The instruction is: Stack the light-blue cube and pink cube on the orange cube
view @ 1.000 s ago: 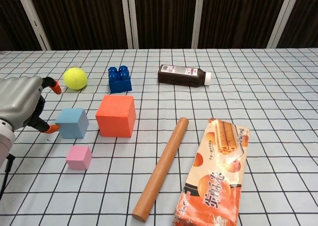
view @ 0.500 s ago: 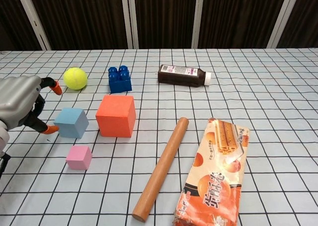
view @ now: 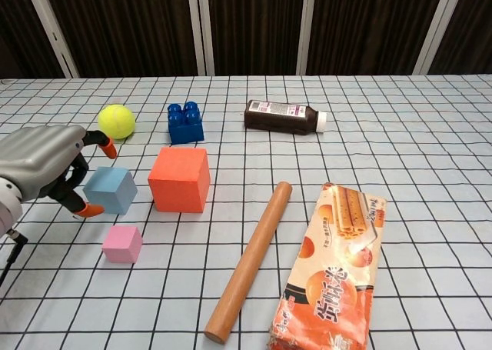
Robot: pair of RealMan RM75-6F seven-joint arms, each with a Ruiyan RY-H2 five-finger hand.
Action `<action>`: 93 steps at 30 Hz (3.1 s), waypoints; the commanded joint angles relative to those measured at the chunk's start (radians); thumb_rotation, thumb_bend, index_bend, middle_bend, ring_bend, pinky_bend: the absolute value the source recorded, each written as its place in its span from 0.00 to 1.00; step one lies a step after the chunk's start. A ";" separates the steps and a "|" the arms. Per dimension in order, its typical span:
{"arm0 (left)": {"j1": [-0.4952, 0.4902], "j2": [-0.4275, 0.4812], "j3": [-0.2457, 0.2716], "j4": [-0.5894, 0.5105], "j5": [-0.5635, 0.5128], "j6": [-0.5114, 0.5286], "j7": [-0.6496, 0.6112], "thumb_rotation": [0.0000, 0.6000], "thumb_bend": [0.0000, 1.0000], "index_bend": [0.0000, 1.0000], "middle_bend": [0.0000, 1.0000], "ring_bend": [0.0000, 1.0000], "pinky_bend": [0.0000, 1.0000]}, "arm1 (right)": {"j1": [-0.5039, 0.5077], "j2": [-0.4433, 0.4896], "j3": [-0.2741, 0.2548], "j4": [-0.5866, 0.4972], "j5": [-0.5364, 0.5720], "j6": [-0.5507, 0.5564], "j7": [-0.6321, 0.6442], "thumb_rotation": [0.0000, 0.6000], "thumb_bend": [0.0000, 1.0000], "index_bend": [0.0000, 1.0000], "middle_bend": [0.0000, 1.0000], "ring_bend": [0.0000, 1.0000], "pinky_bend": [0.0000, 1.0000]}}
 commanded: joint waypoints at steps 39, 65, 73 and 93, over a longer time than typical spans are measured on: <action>-0.089 0.077 -0.021 -0.066 -0.183 -0.081 0.022 1.00 0.21 0.37 0.84 0.80 0.85 | 0.011 0.004 -0.007 -0.013 0.007 -0.024 -0.011 1.00 0.13 0.00 0.01 0.06 0.14; -0.142 0.073 -0.040 -0.043 -0.282 -0.080 0.058 1.00 0.23 0.35 0.84 0.80 0.85 | 0.011 0.008 -0.010 -0.022 0.017 -0.034 -0.019 1.00 0.13 0.00 0.01 0.06 0.14; -0.159 0.080 -0.028 -0.052 -0.287 -0.096 0.049 1.00 0.25 0.39 0.84 0.81 0.85 | 0.010 0.009 -0.012 -0.021 0.017 -0.035 -0.017 1.00 0.13 0.00 0.01 0.06 0.14; -0.159 0.100 -0.011 -0.105 -0.270 -0.033 0.046 1.00 0.34 0.42 0.85 0.81 0.86 | 0.014 0.012 -0.014 -0.016 0.018 -0.047 0.000 1.00 0.13 0.00 0.01 0.06 0.16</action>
